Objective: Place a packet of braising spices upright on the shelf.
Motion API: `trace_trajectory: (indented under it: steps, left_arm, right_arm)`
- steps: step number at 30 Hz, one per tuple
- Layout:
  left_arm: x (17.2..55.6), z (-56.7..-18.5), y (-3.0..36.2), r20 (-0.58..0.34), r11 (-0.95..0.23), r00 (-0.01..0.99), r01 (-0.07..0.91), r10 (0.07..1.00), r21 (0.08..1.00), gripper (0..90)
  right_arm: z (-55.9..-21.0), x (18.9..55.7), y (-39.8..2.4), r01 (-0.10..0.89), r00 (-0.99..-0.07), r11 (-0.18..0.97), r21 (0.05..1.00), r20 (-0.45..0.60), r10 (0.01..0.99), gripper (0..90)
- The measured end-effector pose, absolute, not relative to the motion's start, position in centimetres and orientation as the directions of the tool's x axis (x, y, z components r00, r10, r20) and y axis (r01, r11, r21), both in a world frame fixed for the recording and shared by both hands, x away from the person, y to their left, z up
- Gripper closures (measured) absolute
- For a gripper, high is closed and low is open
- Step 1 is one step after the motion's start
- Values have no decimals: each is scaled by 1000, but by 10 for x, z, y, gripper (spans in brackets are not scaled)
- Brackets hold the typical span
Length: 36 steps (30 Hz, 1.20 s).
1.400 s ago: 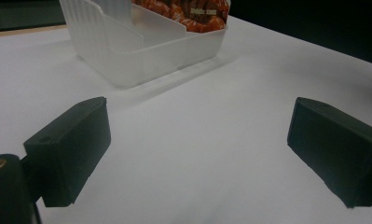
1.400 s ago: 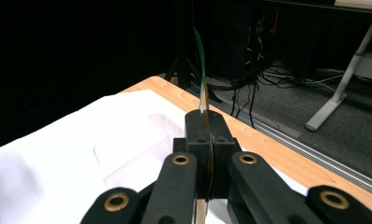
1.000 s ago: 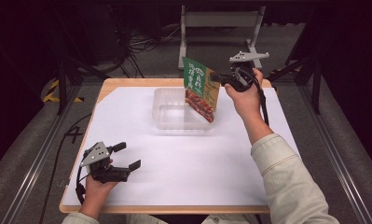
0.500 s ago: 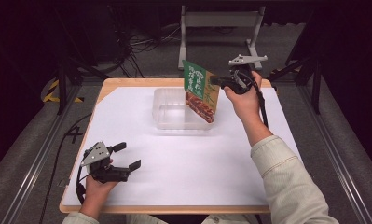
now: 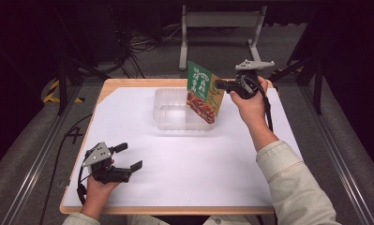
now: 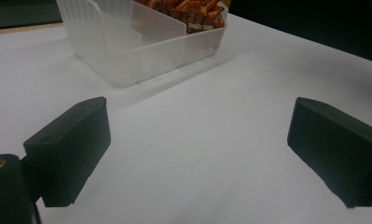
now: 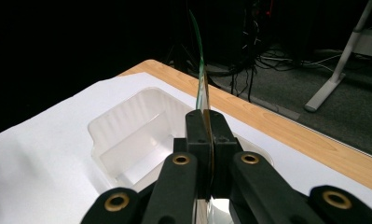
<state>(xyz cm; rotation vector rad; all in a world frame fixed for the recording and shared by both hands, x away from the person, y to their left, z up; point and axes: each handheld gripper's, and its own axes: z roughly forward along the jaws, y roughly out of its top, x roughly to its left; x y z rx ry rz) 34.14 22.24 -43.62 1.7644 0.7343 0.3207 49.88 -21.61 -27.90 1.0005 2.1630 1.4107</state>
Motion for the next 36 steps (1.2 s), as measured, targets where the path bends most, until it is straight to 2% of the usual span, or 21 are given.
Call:
trace_trajectory:
  steps: [5, 10, 14, 17, 20, 30, 36]
  left_arm:
    - [342, -436, 223, -150, -163, 767, 315, 624, 935, 66]
    - [342, -436, 222, -150, -163, 769, 314, 622, 935, 66]
    - [342, -436, 222, -148, -163, 770, 312, 621, 936, 66]
    - [343, -436, 221, -149, -163, 771, 312, 619, 936, 66]
    - [344, -436, 220, -149, -163, 773, 311, 617, 936, 65]
    - [345, -435, 220, -150, -162, 777, 308, 611, 938, 65]
    - [344, -434, 220, -146, -159, 775, 304, 615, 939, 64]
  right_arm:
    - [-279, 498, -215, 357, -677, 249, 900, 66, 733, 881]
    - [-277, 497, -217, 349, -676, 240, 906, 66, 734, 824]
    - [-275, 495, -219, 341, -674, 231, 911, 66, 736, 719]
    - [-273, 492, -221, 316, -675, 209, 925, 65, 735, 600]
    - [-270, 487, -225, 281, -681, 194, 940, 53, 730, 533]
    - [-261, 455, -241, 189, -730, 192, 963, 7, 683, 438]
    - [-261, 437, -256, 164, -746, 184, 969, 0, 666, 418]
